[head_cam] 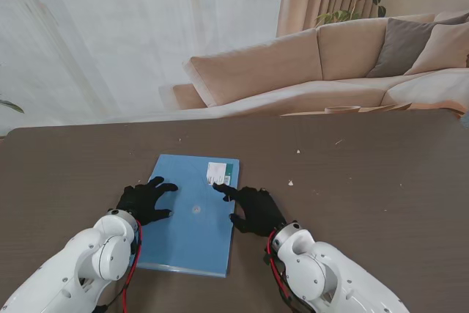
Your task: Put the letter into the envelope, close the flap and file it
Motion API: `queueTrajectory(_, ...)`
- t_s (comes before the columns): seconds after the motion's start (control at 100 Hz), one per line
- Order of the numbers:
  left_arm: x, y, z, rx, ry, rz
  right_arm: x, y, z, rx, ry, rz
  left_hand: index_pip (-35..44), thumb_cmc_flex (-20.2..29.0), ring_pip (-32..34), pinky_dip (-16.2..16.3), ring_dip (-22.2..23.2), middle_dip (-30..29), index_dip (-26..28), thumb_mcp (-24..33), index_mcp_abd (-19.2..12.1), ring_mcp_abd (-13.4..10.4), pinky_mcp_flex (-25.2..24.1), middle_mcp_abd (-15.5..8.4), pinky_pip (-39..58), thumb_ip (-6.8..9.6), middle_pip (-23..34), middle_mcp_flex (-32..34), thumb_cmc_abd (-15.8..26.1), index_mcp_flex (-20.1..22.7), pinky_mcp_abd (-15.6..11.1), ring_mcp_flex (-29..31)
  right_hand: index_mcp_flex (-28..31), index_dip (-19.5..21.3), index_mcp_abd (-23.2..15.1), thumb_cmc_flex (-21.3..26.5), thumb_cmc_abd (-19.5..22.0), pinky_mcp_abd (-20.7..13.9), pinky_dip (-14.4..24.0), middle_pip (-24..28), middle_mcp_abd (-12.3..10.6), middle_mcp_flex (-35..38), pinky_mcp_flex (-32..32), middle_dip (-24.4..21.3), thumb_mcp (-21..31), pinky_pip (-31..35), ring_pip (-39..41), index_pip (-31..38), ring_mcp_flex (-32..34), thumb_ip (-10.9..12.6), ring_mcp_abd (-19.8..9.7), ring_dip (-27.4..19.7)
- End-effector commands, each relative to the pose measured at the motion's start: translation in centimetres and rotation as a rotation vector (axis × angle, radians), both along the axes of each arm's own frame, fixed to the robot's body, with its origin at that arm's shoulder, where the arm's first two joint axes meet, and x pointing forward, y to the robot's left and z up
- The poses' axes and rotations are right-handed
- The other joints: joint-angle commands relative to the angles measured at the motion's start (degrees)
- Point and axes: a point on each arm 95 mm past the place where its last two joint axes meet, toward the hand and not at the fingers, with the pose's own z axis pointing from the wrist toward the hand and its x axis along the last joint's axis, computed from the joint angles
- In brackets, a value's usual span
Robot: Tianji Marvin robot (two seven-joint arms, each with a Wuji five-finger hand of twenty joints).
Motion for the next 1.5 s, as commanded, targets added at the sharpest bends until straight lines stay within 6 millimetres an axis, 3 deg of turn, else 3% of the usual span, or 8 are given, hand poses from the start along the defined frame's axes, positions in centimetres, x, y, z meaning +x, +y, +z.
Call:
queueTrajectory(0.0, -0.6, -0.5, -0.6, -0.018, 0.032, -0.019, 0.7, 0.0, 0.5, -0.020, -0.020, 0.027, -0.6, 2.9, 0.7, 1.2, 1.0, 1.1, 0.4, 0.0, -0.7, -3.0, -0.1, -1.0, -0.3, 0.70, 0.0, -0.3, -0.2, -2.0, -0.6, 0.1, -2.3, 1.1, -1.3, 1.9, -2.3, -1.8, 1.2, 1.2, -3.4, 0.9, 0.6, 0.8, 4.3, 1.9, 1.6, 3.1, -0.2, 1.4, -3.1, 1.3)
queueTrajectory(0.1, -0.6, -0.6, -0.6, -0.028, 0.038, -0.025, 1.4, 0.1, 0.7, -0.035, -0.046, 0.065, -0.3, 3.5, 1.2, 1.4, 1.2, 1.2, 0.5, 0.4, -0.6, -2.8, 0.3, -0.9, 0.1, 0.76, 1.1, 0.2, -0.1, -2.0, -0.7, 0.8, -3.0, 2.3, -0.5, 3.2, -4.4, -2.4, 2.1, 1.4, -3.4, 3.1, 1.5, 0.9, 8.1, 4.5, 4.0, 7.6, 0.7, 1.3, -3.7, 2.2)
queueTrajectory(0.23, -0.6, -0.7, -0.5, -0.034, 0.052, -0.030, 2.2, 0.2, 0.9, -0.056, -0.055, 0.131, 0.1, 4.4, 2.2, 1.7, 1.6, 1.4, 0.6, 0.9, -0.5, -2.8, 0.8, -0.3, 1.1, 0.78, 4.1, 1.5, 0.2, -2.0, -1.1, 2.2, -3.5, 2.2, -0.2, 3.9, -4.4, -3.3, 3.4, -1.0, -3.1, 2.8, 2.6, -0.2, 10.0, 7.8, 5.6, 8.5, 0.8, 1.7, -3.7, 2.9)
queueTrajectory(0.42, -0.7, -0.7, -0.6, -0.052, 0.067, -0.031, 3.2, 0.3, 0.7, -0.092, -0.078, 0.244, 1.1, 5.8, 5.4, 2.1, 2.7, -0.2, 0.5, 1.8, -0.2, -2.4, 2.2, -0.2, 4.9, 0.82, 7.5, 2.0, 0.3, -2.0, -1.2, 4.5, -3.6, 2.4, 1.8, 5.2, -2.2, -6.9, 7.0, -9.6, -4.3, 3.2, 2.7, -4.0, 11.4, 12.1, 7.5, 4.6, -0.3, 5.2, -6.2, 4.0)
queueTrajectory(0.66, -0.9, -0.9, -0.5, -0.075, 0.075, -0.037, 4.2, 0.6, 0.5, -0.124, -0.119, 0.368, 1.9, 5.6, 11.3, 3.0, 5.4, -1.0, 0.0, 2.2, 0.2, -2.2, 3.0, 0.2, 13.4, 0.74, 8.5, 2.2, 0.0, -1.9, -1.3, 6.2, -3.0, 6.7, 1.9, 7.3, -0.6, -9.6, 11.0, -21.9, -6.0, 13.3, 3.8, -10.3, 11.4, 16.4, 12.7, 2.7, 0.0, 6.0, -8.4, 7.0)
queueTrajectory(1.03, -1.0, -0.9, -0.2, -0.075, 0.070, -0.040, 5.1, 1.5, 0.8, -0.208, -0.204, 0.510, 1.9, 5.4, 12.5, 2.3, 5.5, -1.2, -0.2, 2.3, 0.5, -2.3, 3.1, 0.3, 15.6, 0.71, 7.7, 1.8, 0.0, -2.0, -1.3, 6.4, -3.0, 6.8, 2.1, 8.2, -0.6, -10.7, 11.9, -22.3, -7.0, 16.5, 4.9, -10.3, 12.4, 17.7, 14.3, 6.2, 0.7, 5.9, -9.6, 7.5)
queueTrajectory(1.49, -0.9, -1.0, -0.1, -0.078, 0.070, -0.043, 6.2, 2.9, 1.1, -0.291, -0.232, 0.607, 2.0, 5.5, 13.7, 1.7, 5.9, -1.0, -0.3, 2.5, 0.6, -2.3, 3.2, 0.5, 17.1, 0.68, 7.3, 1.7, -0.2, -2.0, -1.4, 6.7, -3.3, 5.9, 2.6, 8.1, 0.2, -10.7, 11.9, -22.5, -6.2, 16.0, 5.0, -10.3, 11.7, 17.7, 13.4, 7.2, 1.1, 6.2, -9.6, 6.8)
